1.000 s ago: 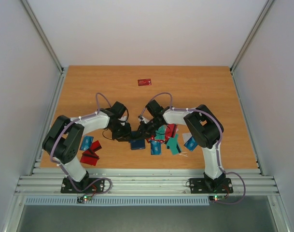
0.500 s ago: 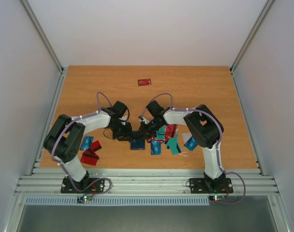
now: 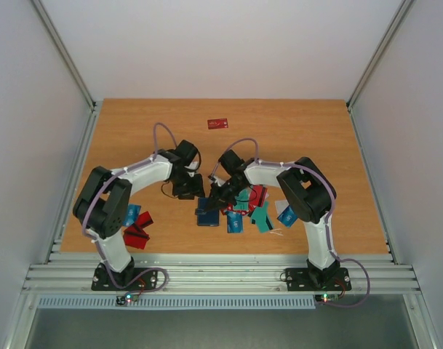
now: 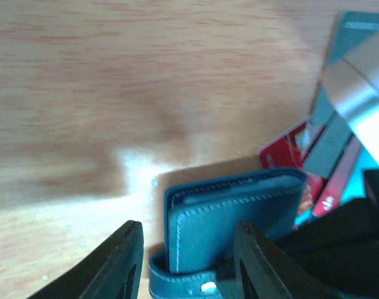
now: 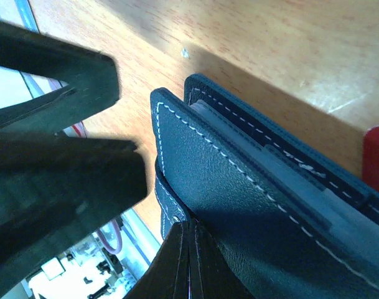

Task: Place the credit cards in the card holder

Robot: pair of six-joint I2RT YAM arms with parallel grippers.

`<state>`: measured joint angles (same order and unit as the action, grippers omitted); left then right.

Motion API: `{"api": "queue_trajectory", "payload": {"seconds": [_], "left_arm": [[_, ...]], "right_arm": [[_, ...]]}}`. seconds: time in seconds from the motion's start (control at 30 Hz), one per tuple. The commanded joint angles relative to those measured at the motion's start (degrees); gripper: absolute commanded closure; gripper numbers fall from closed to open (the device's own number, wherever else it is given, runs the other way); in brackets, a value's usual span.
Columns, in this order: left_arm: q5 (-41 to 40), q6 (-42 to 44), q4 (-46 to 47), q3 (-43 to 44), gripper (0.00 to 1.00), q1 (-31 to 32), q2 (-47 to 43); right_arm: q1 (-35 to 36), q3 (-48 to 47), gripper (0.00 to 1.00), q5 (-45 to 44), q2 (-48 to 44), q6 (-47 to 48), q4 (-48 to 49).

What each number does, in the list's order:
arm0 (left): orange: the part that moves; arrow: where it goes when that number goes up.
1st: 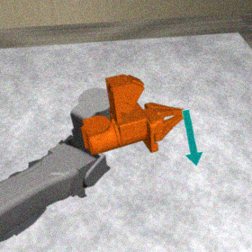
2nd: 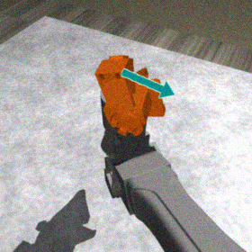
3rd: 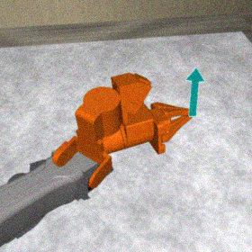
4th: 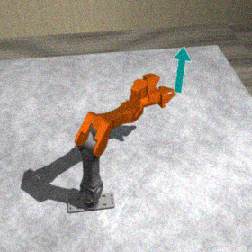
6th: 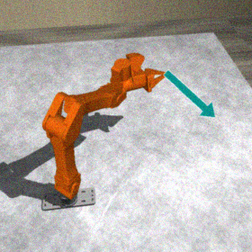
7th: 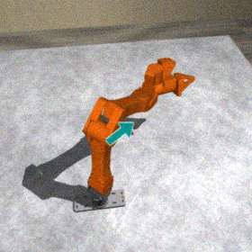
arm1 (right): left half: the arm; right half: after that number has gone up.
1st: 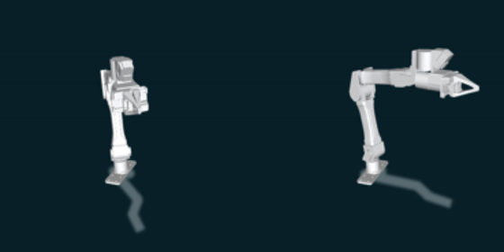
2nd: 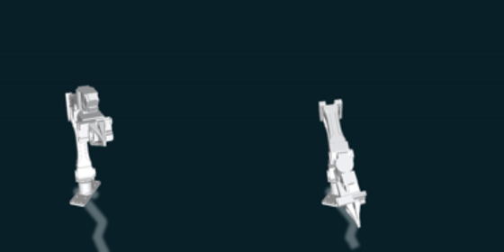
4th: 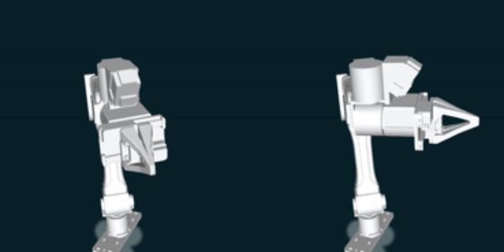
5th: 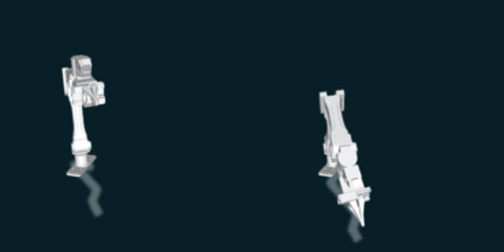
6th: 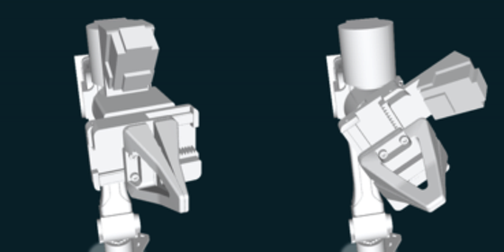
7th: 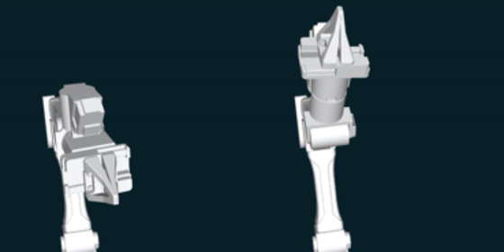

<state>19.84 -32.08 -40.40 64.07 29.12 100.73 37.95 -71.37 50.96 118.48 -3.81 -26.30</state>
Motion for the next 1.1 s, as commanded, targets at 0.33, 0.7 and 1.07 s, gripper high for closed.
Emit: {"api": "queue_trajectory", "payload": {"seconds": [0.33, 0.7, 1.07], "left_arm": [[-4.9, 10.0, -6.8, 2.3, 0.69, 2.7, 7.9], [-7.5, 10.9, -7.5, 2.7, 0.70, 3.5, 8.1], [-7.4, 10.9, -7.6, 3.0, 0.70, 3.4, 7.9]], "right_arm": [[0.4, -6.3, 0.99, -4.6, 1.3, 2.3, -10.5], [0.4, -9.2, 0.99, -5.4, 1.3, 2.6, -15.5], [0.3, -5.9, 0.99, -4.8, 3.5, 1.2, -13.0]]}}
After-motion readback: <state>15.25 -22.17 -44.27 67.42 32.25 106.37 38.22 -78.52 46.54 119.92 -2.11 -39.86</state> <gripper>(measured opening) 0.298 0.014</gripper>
